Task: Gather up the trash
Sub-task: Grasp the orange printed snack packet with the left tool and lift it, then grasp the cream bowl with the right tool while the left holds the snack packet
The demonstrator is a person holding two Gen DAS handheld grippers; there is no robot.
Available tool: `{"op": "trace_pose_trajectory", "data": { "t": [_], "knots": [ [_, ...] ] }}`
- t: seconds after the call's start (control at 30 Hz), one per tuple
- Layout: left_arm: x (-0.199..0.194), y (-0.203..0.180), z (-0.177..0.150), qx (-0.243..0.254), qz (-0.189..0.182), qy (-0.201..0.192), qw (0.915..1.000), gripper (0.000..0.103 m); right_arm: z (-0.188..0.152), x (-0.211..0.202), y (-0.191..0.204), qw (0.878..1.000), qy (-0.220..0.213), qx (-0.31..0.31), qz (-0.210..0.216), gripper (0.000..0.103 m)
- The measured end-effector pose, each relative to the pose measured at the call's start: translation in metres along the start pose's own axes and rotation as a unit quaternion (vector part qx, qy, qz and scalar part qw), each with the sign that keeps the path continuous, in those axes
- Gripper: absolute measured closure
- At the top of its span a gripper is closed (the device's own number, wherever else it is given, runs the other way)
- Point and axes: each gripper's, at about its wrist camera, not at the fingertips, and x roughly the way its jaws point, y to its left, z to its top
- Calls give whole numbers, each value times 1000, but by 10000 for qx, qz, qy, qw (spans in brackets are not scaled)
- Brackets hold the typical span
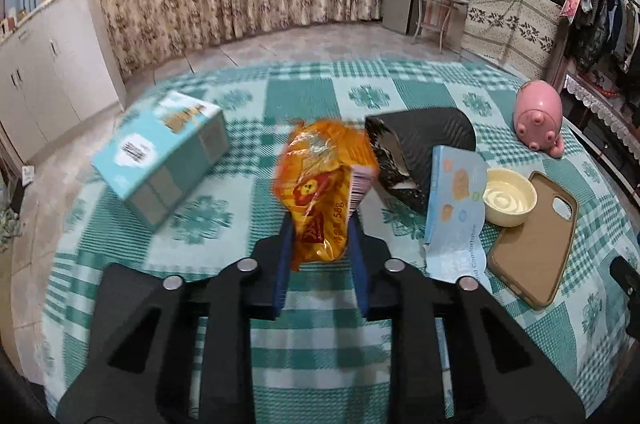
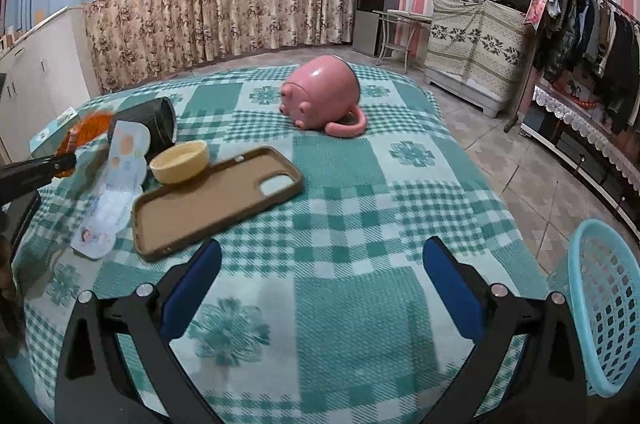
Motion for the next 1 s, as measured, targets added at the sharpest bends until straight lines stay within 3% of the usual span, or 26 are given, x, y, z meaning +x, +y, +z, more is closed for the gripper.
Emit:
{"op": "trace_pose_trajectory", "data": {
  "t": [0.27, 0.7, 0.87, 0.93, 1.0],
  "knots": [
    [-29, 29, 10, -72, 263, -385, 9989, 84, 26, 23, 43, 9994, 76, -48, 336, 5],
    [-24, 43, 16, -42, 467, -365, 9982, 85, 48, 77, 103, 9957, 430, -672, 464, 6],
    [-22, 40, 16, 21, 450, -372, 9983, 85, 52, 85, 114, 9928, 503, -913, 588, 27],
    [-22, 38, 15, 59, 452, -383, 9982, 85, 51, 86, 114, 9918, 524, -941, 682, 43],
    [-22, 36, 15, 71, 454, -383, 9982, 85, 50, 86, 115, 9908, 535, -948, 804, 44]
  ]
}}
